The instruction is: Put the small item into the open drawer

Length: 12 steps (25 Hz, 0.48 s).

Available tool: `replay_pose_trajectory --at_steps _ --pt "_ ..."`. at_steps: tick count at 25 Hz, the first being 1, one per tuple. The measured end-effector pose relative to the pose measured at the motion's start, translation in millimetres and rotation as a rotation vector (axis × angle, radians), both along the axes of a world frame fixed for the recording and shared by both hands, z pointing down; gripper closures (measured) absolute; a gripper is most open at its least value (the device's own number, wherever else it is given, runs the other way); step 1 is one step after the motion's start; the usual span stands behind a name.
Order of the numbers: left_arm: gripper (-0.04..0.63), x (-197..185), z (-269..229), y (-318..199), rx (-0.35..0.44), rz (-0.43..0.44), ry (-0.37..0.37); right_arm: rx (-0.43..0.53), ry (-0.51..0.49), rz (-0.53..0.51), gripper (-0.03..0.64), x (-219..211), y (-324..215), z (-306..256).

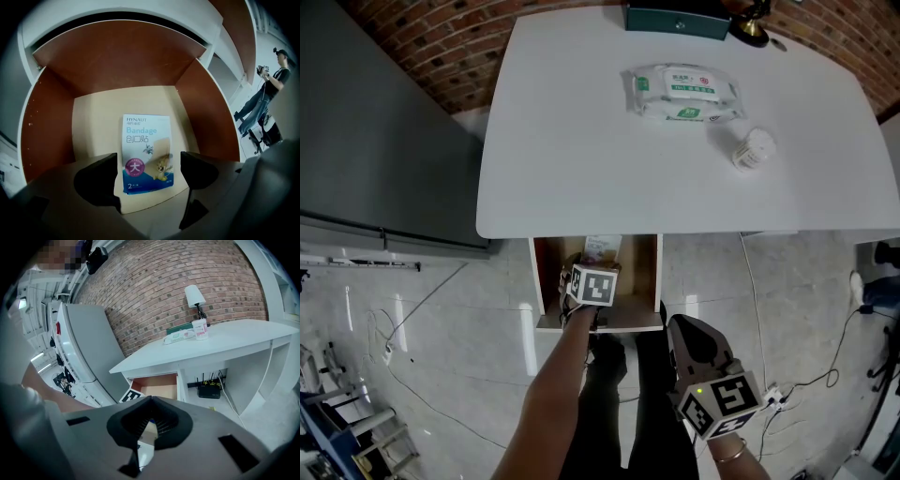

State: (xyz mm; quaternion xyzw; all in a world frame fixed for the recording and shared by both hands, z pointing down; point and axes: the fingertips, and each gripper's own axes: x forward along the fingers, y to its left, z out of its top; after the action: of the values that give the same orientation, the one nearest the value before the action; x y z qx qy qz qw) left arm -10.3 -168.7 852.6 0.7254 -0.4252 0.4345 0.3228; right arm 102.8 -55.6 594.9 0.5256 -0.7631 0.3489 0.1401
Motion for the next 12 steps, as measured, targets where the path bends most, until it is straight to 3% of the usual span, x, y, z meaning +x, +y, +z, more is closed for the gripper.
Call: replay_pose_trajectory --at_steps 12 --pt "0.169 -9 -74 4 0.105 0.010 0.039 0.106 -0.002 -0.008 0.610 -4 -11 -36"
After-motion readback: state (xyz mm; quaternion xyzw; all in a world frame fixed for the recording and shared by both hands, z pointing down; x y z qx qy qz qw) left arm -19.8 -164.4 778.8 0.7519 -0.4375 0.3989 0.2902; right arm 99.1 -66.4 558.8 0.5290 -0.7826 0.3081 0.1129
